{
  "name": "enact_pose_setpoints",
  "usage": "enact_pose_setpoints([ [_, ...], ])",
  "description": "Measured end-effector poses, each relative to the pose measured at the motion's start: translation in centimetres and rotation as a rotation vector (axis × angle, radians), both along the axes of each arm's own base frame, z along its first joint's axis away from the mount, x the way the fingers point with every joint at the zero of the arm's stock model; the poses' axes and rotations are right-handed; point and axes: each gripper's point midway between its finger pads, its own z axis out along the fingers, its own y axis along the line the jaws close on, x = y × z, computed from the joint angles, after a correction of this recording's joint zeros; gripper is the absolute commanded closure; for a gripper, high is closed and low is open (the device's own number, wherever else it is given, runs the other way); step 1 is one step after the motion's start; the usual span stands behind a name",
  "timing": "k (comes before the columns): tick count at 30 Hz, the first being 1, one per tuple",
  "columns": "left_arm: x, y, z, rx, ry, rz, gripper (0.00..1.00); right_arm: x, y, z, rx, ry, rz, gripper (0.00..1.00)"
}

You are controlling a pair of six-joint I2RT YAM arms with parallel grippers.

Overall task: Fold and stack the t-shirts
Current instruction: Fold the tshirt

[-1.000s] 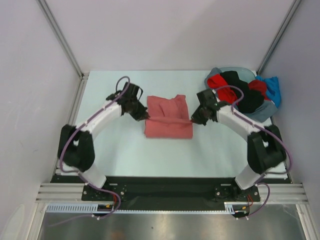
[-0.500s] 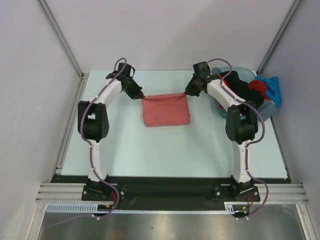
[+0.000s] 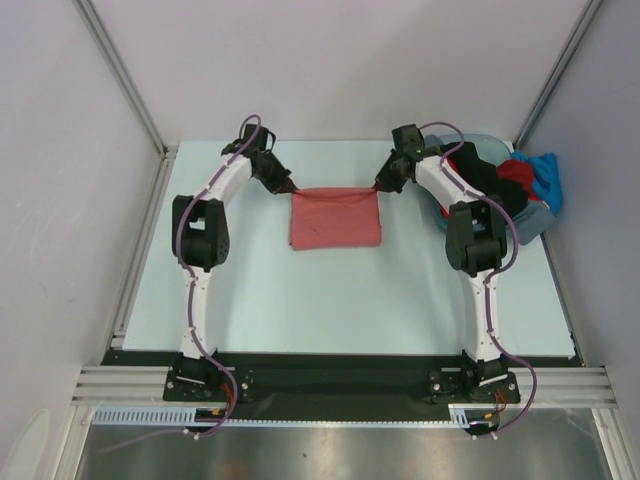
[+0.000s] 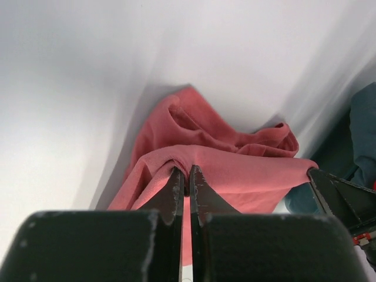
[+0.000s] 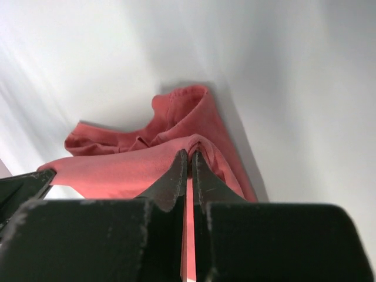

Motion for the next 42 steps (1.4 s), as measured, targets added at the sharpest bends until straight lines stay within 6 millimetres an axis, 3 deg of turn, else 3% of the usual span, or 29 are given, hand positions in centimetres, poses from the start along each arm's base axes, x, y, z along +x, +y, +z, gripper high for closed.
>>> enact_pose_setpoints([
  [6, 0.5, 0.3, -1.6, -0.007, 0.022, 0.006, 0.96, 1.2, 0.4, -0.5, 0.037, 0.001, 0.016, 0.97],
  [8, 0.6, 0.4, -2.2, -0.007, 0.031, 0.007, 0.89, 1.5, 0.5, -0.8, 0.046, 0.004, 0.028, 0.8],
  [9, 0.6, 0.5, -2.3, -0.006, 0.031, 0.007, 0.78, 1.6, 0.6, -1.0, 0.049, 0.005, 0.033, 0.72],
  [12, 1.0, 1.5, -2.2, 0.062, 0.006, 0.005, 0.6, 2.0, 0.0, -1.1, 0.026, 0.0, 0.065, 0.49],
  [13, 1.3, 2.1, -2.0, 0.101, -0.016, 0.003, 0.58, 2.2, -0.4, -0.8, 0.009, -0.009, 0.078, 0.38],
  [16, 1.4, 3.8, -0.6, 0.195, -0.065, -0.006, 0.57, 2.7, -1.9, 0.6, -0.051, -0.049, 0.134, 0.31],
  [21, -0.5, 3.3, 4.5, 0.153, -0.178, -0.072, 0.6, 1.7, -1.7, 3.5, 0.007, -0.107, 0.248, 0.37],
  [23, -1.1, 1.5, 6.2, 0.096, -0.242, -0.115, 0.62, 1.0, -0.5, 4.1, 0.053, -0.131, 0.297, 0.52],
  [26, -1.3, -3.0, 6.9, -0.013, -0.312, -0.219, 0.67, 0.2, 2.9, 4.2, 0.152, -0.164, 0.383, 0.8],
  [28, -1.2, -5.7, 6.0, -0.074, -0.338, -0.282, 0.67, 0.2, 4.8, 4.0, 0.223, -0.176, 0.415, 0.92],
  [30, -1.0, -8.0, 4.1, -0.131, -0.343, -0.332, 0.67, 0.7, 6.6, 3.2, 0.293, -0.195, 0.442, 0.95],
  [32, -0.6, -8.9, 1.6, -0.171, -0.325, -0.345, 0.67, 1.3, 7.3, 1.6, 0.345, -0.189, 0.441, 0.96],
  [36, 0.6, -7.6, -4.3, -0.205, -0.243, -0.292, 0.66, 2.8, 6.2, -3.0, 0.401, -0.132, 0.383, 0.96],
  [38, 1.5, -6.9, -4.1, -0.273, -0.233, -0.28, 0.65, 3.4, 5.1, -5.1, 0.412, -0.099, 0.349, 0.96],
  [42, 4.4, -4.6, -3.1, -0.225, -0.288, -0.232, 0.62, 4.9, 4.0, -4.5, 0.427, -0.119, 0.346, 0.92],
])
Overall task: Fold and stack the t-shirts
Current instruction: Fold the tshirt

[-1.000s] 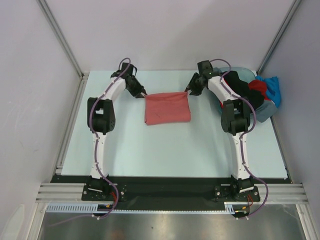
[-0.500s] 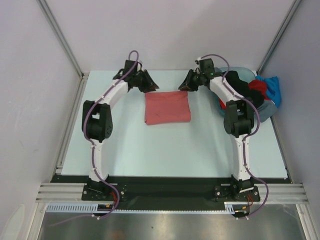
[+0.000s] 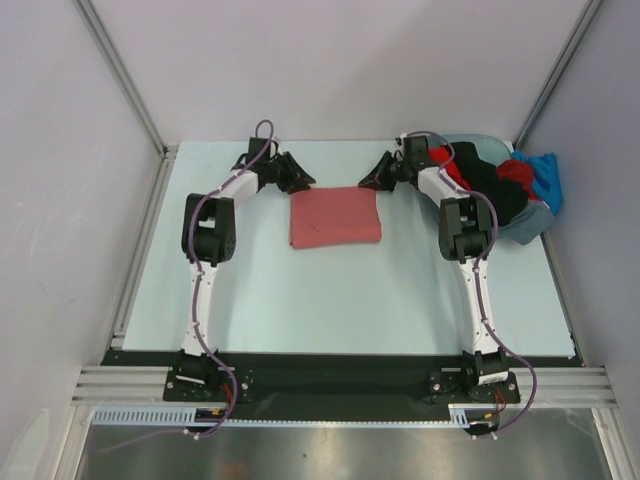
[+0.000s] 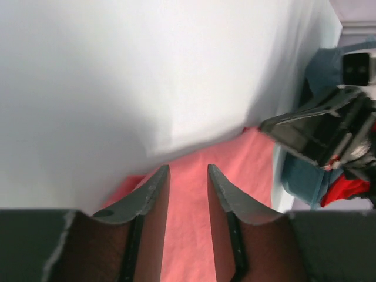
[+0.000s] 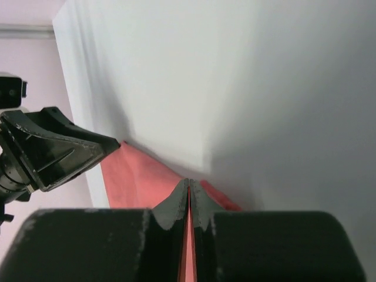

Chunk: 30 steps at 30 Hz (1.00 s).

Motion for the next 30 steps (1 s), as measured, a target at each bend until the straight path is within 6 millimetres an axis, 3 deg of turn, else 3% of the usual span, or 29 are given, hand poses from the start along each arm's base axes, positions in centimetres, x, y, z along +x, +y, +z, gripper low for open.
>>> enact_pose_setpoints([
  [4, 0.8, 1.9, 0.7, 0.055, -0.016, 0.032, 0.59, 1.9, -1.2, 2.6, -0.062, -0.06, -0.016, 0.87],
  [8, -1.6, 2.7, 1.9, 0.098, 0.017, 0.039, 0.59, 2.0, -2.1, 6.1, -0.104, -0.105, -0.028, 0.82],
  [12, -5.5, 1.4, 5.7, 0.103, -0.008, 0.002, 0.6, -1.6, -2.6, 8.3, -0.123, -0.057, -0.01, 0.73],
  [16, -10.4, -1.7, 8.4, 0.065, -0.053, -0.081, 0.6, -7.0, -0.9, 9.0, -0.115, -0.021, 0.072, 0.71],
  [19, -13.8, -4.2, 7.3, 0.025, -0.034, -0.154, 0.61, -11.3, 1.5, 7.6, -0.074, 0.013, 0.169, 0.73],
  [22, -16.2, -5.0, 3.3, 0.03, 0.063, -0.194, 0.62, -14.4, 2.8, 4.4, -0.066, 0.086, 0.236, 0.76],
  [25, -16.8, -3.8, -1.6, 0.074, 0.174, -0.201, 0.63, -15.9, 1.6, 0.8, -0.081, 0.179, 0.24, 0.79],
  [27, -16.4, -3.3, -1.5, 0.054, 0.199, -0.224, 0.63, -15.9, -0.1, -0.4, -0.094, 0.212, 0.221, 0.79],
  [30, -15.4, -1.9, -1.0, 0.114, 0.157, -0.222, 0.61, -15.5, -2.0, -0.4, -0.12, 0.213, 0.201, 0.78],
])
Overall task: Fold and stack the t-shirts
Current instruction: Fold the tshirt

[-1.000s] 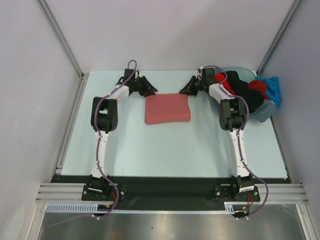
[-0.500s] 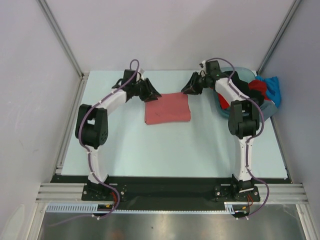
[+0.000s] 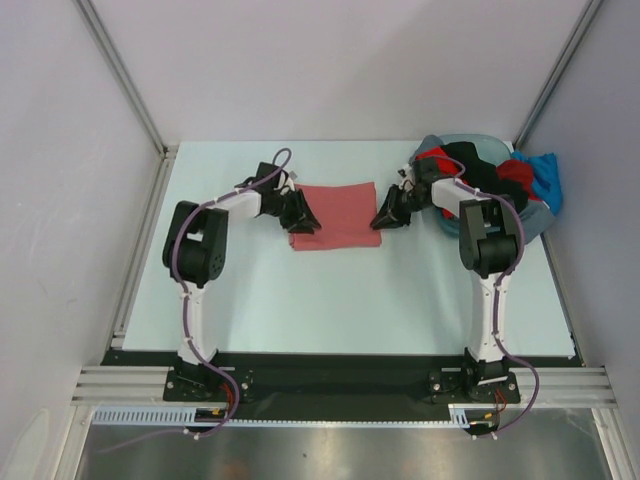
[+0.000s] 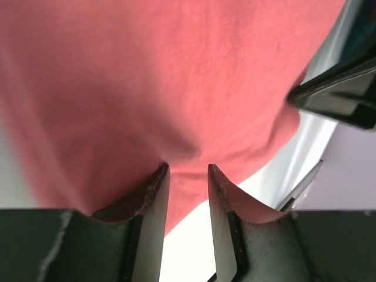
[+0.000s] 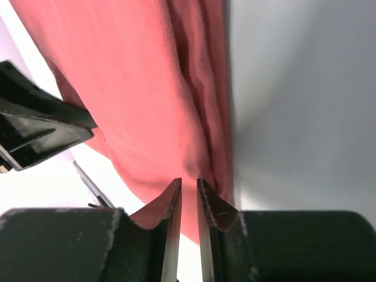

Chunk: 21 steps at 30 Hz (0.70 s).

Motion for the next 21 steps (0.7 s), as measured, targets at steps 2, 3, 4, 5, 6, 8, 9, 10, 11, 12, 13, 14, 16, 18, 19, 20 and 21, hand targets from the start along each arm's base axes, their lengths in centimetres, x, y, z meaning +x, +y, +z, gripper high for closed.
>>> enact_pose_setpoints([
  [2, -0.1, 0.8, 0.7, 0.028, -0.011, 0.001, 0.61, 0.5, -0.9, 0.7, -0.02, -0.013, -0.01, 0.78],
  [3, -0.2, 1.1, 1.2, 0.035, -0.018, 0.004, 0.61, 0.8, -1.0, 1.4, -0.023, -0.027, -0.011, 0.78],
  [4, -0.1, 1.2, 1.9, 0.035, -0.03, 0.007, 0.61, 1.0, -0.7, 2.2, -0.018, -0.043, -0.008, 0.78],
  [5, 0.0, 1.1, 2.7, 0.026, -0.041, 0.012, 0.6, 1.3, -0.2, 3.2, -0.009, -0.063, -0.006, 0.78],
  [6, 0.1, 0.8, 3.5, 0.014, -0.055, 0.014, 0.61, 1.5, 0.5, 4.2, 0.005, -0.083, 0.002, 0.78],
  [8, 0.3, -0.5, 4.9, -0.03, -0.082, 0.013, 0.61, 1.5, 2.3, 5.9, 0.042, -0.122, 0.029, 0.78],
  [9, 0.4, -1.2, 5.4, -0.056, -0.091, 0.012, 0.61, 1.3, 3.2, 6.4, 0.058, -0.13, 0.043, 0.78],
  [10, 0.5, -1.9, 5.7, -0.076, -0.096, 0.007, 0.63, 0.9, 4.4, 6.7, 0.078, -0.139, 0.065, 0.78],
  [11, 0.3, -2.6, 5.7, -0.095, -0.093, -0.001, 0.63, 0.5, 5.2, 6.6, 0.093, -0.142, 0.079, 0.78],
  [12, 0.3, -3.1, 5.4, -0.104, -0.089, -0.005, 0.63, 0.0, 5.8, 6.3, 0.102, -0.136, 0.093, 0.78],
  [13, 0.1, -3.4, 4.7, -0.106, -0.08, -0.005, 0.63, -0.9, 6.3, 5.6, 0.105, -0.121, 0.11, 0.78],
  [14, -0.3, -3.5, 3.7, -0.106, -0.064, -0.005, 0.63, -1.8, 6.4, 4.6, 0.102, -0.095, 0.117, 0.78],
  [16, -1.5, -2.4, 1.3, -0.087, -0.012, 0.015, 0.63, -3.1, 5.6, 2.5, 0.083, -0.042, 0.114, 0.78],
  [18, -2.8, -0.3, -0.9, -0.092, 0.064, 0.049, 0.63, -4.2, 3.8, 0.1, 0.06, 0.017, 0.091, 0.78],
  [19, -2.8, 0.6, -0.9, -0.118, 0.078, 0.058, 0.63, -4.5, 3.1, -0.4, 0.068, 0.046, 0.079, 0.78],
  [20, -2.5, 1.6, -0.7, -0.122, 0.072, 0.07, 0.63, -4.7, 2.4, -0.5, 0.086, 0.066, 0.07, 0.78],
  [21, -2.1, 2.7, -0.7, -0.115, 0.061, 0.085, 0.63, -4.6, 1.7, -0.3, 0.09, 0.067, 0.059, 0.78],
])
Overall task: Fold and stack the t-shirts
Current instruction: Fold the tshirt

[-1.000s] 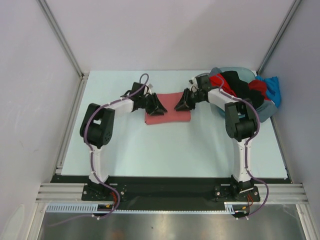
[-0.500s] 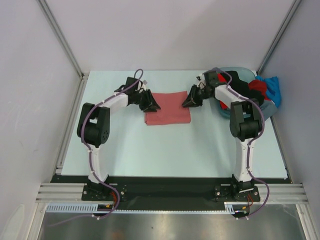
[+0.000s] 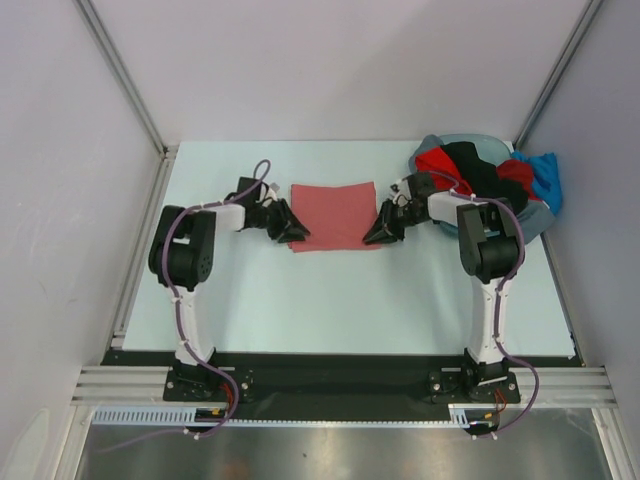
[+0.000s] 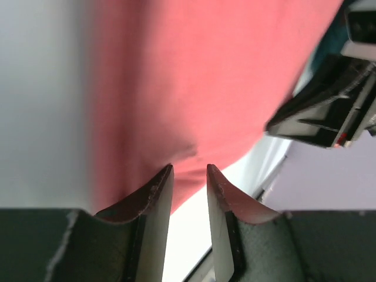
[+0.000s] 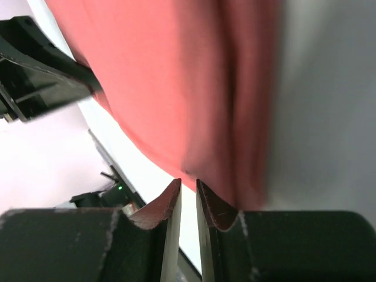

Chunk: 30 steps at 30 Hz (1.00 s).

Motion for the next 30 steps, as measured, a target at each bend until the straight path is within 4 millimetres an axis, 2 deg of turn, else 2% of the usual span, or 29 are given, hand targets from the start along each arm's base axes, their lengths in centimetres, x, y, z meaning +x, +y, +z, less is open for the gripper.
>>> enact_pose_setpoints([
  [4, 0.6, 3.4, 0.2, 0.06, -0.03, 0.032, 0.62, 0.9, -2.3, 0.7, -0.043, -0.044, -0.034, 0.77],
  [7, 0.4, 4.7, 0.9, 0.116, -0.045, 0.042, 0.62, 1.3, -3.4, 1.5, -0.083, -0.069, -0.05, 0.77],
  [11, 0.2, 4.2, 3.4, 0.114, -0.096, 0.03, 0.62, 2.5, -3.3, 3.8, -0.087, -0.13, -0.054, 0.77],
  [15, 0.3, 2.7, 4.8, 0.086, -0.138, 0.015, 0.62, 3.1, -2.3, 4.7, -0.076, -0.166, -0.042, 0.76],
  [19, -0.5, 2.1, 3.8, 0.074, -0.119, 0.015, 0.61, 2.4, -2.0, 3.4, -0.092, -0.147, -0.032, 0.74],
  [23, -0.7, 2.7, 2.6, 0.111, -0.102, 0.017, 0.56, 1.7, -2.9, 1.4, -0.157, -0.115, -0.027, 0.65],
  [25, -0.5, 3.3, 2.5, 0.148, -0.116, 0.018, 0.48, 1.5, -3.2, 1.2, -0.174, -0.107, -0.023, 0.62],
  [27, -0.1, 4.0, 2.6, 0.192, -0.144, 0.018, 0.34, 1.3, -3.4, 1.5, -0.185, -0.107, -0.023, 0.57],
  [29, 0.7, 4.6, 3.2, 0.23, -0.181, 0.021, 0.33, 1.1, -3.5, 2.2, -0.193, -0.111, -0.025, 0.51],
  [30, 1.3, 4.8, 3.6, 0.245, -0.201, 0.024, 0.16, 0.9, -3.5, 2.9, -0.195, -0.117, -0.024, 0.5],
])
